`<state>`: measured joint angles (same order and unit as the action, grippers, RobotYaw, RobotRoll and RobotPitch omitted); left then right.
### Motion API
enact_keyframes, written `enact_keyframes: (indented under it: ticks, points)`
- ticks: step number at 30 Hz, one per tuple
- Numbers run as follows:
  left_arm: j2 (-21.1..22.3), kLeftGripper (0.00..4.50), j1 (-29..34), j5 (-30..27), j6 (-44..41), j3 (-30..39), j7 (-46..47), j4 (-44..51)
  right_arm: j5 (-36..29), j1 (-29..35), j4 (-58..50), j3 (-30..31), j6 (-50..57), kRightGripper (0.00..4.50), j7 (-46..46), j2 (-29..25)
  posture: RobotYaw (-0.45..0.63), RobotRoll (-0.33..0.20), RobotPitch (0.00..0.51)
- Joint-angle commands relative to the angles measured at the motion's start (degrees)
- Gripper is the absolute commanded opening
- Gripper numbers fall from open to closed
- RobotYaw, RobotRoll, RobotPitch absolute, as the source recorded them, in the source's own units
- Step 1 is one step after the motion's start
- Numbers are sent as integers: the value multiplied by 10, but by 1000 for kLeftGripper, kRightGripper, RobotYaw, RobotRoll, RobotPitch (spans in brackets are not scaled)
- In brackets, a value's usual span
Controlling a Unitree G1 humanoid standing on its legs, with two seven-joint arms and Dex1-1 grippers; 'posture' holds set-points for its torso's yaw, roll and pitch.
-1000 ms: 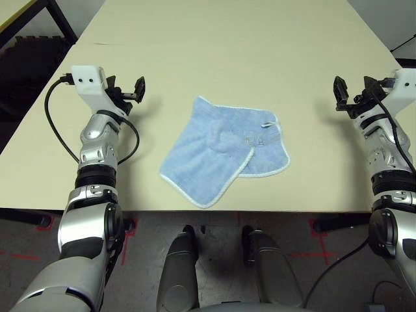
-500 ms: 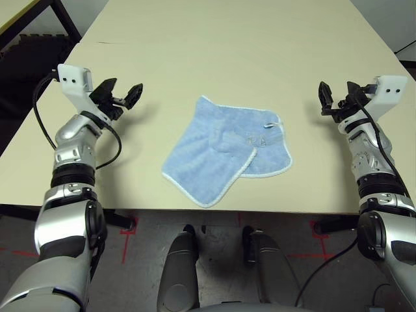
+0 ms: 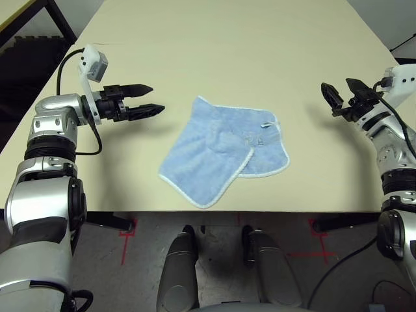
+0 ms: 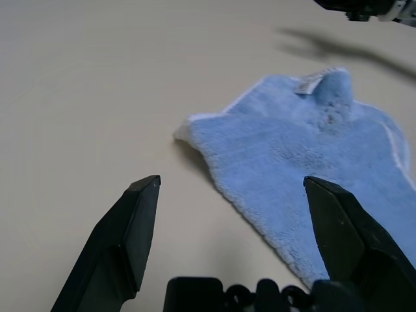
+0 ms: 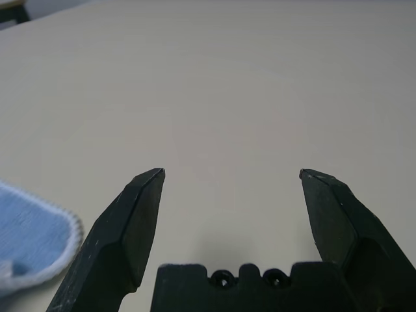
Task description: Fold the towel and set it aside.
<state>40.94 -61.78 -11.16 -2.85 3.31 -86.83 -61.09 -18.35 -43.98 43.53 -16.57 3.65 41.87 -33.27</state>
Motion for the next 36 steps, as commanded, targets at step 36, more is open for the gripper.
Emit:
enact_keyframes:
  ticks: [36]
  points:
    - [-32, 4469, 36, 7, 118, -20, -45, 74, 241, -384, 223, 306, 394, 4500, 136, 78, -51, 0, 300]
